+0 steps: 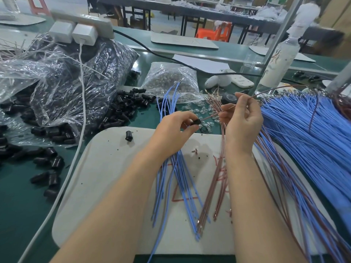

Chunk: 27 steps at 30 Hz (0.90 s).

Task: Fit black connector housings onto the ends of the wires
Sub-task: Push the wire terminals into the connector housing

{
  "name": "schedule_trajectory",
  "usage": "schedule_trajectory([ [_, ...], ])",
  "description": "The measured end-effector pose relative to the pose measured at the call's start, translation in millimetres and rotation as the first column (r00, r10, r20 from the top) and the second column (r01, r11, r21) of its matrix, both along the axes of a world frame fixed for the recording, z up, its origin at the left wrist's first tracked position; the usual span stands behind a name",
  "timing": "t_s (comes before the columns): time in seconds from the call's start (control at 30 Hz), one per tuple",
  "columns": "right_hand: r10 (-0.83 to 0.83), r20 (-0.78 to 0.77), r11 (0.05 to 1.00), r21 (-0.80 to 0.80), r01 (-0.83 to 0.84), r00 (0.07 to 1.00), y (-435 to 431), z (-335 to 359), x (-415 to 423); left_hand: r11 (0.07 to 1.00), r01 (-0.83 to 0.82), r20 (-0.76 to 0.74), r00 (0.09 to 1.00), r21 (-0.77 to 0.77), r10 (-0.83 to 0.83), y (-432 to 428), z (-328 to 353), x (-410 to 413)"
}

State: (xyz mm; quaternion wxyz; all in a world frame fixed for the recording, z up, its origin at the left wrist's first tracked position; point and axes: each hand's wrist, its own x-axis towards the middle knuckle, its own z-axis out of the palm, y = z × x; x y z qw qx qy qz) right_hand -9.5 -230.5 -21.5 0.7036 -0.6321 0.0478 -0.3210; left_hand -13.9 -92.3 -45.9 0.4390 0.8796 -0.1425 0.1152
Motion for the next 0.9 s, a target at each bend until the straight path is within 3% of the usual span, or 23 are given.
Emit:
schedule_trajectory([
  [0.3, 0.053, -0.039, 0.999, 0.006, -0.053, 0.998, 0, -3, 2, 1.0, -0.005, 0.002, 1.0, 0.005, 0.005, -2, 2, -2],
  [0.5, 0.195, -0.248, 0.94, -0.23, -0.253, 0.949, 8, -12, 7, 0.999, -0.04, 0.007, 0.999, -0.018, 0.04, -1, 2, 0],
  [0.9, 0.11, -0.174, 0.89, -0.421, -0.175, 0.979, 9, -13, 4, 0.997, -0.068, 0.01, 0.998, -0.022, 0.068, -2, 3, -2],
])
